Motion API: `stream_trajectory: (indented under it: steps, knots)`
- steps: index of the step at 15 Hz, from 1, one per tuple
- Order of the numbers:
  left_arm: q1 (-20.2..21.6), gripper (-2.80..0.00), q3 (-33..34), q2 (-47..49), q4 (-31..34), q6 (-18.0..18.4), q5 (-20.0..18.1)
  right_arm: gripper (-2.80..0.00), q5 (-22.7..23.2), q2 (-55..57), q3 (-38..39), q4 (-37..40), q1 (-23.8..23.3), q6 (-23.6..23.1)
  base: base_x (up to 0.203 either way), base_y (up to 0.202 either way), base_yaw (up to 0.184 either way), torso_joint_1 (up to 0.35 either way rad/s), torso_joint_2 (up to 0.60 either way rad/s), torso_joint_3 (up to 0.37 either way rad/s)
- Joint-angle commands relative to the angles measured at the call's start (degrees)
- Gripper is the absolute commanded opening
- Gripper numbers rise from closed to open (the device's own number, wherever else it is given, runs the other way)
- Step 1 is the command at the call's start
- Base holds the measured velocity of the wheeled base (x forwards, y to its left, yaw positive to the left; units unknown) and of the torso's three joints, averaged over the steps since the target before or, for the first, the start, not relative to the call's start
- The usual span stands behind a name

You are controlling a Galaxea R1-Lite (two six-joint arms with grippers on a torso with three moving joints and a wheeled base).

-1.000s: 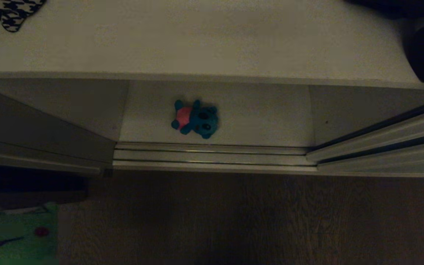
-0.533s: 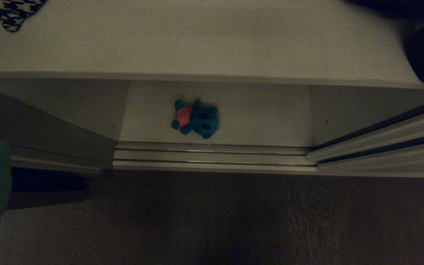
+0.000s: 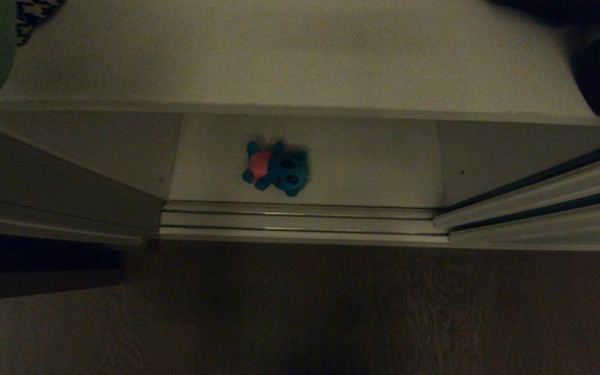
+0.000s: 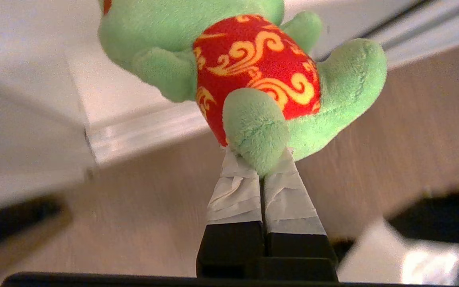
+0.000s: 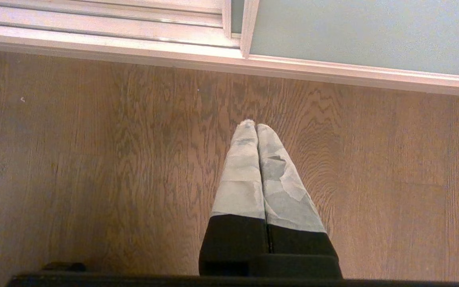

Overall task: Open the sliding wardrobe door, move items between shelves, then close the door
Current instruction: Place the green doll on the higher shelf

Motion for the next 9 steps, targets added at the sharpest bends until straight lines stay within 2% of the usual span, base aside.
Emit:
stream_trajectory:
  steps: [1, 5, 9]
  knots:
    - [0.13, -2.8, -2.7, 8.42, -2.92, 0.01, -0.1, -2.8, 0.02, -0.2, 0.0, -0.02, -0.01, 0.0, 0.0, 0.0, 0.0, 0.0, 0.0, 0.0]
    - [0.12, -2.8, -7.83, 19.6, -11.99, 0.81, 0.23, -2.8, 0.02, -0.2, 0.0, -0.02, -0.03, 0.0, 0.0, 0.0, 0.0, 0.0, 0.0, 0.0]
    - [-0.26, -2.8, -13.62, 29.25, -18.09, 0.17, 0.34, -2.8, 0.02, -0.2, 0.0, -0.02, 0.02, 0.0, 0.0, 0.0, 0.0, 0.0, 0.0, 0.0]
